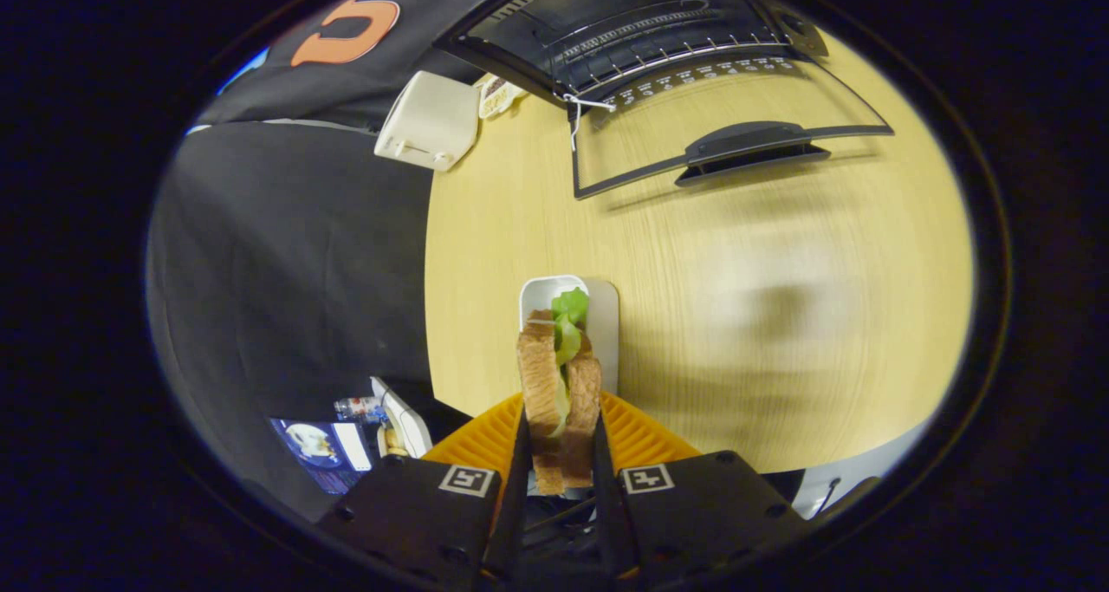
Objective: Open the toaster oven, put the food inside, and close the toaster oven door.
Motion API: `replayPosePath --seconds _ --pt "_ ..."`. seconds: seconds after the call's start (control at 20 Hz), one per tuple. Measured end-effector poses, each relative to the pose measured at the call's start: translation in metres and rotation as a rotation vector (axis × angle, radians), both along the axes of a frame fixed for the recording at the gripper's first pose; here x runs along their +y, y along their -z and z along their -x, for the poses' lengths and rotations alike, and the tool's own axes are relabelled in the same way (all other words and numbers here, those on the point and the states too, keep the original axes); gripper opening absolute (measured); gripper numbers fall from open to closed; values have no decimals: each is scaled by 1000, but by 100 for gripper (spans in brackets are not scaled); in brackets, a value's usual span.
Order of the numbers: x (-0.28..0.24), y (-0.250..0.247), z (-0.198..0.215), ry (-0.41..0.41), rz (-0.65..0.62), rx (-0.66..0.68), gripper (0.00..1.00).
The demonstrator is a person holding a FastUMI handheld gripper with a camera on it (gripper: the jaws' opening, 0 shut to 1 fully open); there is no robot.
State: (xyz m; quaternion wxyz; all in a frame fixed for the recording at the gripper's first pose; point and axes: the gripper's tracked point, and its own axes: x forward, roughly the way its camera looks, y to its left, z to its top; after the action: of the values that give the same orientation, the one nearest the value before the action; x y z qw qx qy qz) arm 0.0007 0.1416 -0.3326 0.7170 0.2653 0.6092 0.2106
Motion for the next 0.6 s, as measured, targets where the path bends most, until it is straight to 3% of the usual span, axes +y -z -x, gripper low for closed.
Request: replayPosePath --seconds 0.6 --pt "-14 -77 -27 44 -130 -121 38"
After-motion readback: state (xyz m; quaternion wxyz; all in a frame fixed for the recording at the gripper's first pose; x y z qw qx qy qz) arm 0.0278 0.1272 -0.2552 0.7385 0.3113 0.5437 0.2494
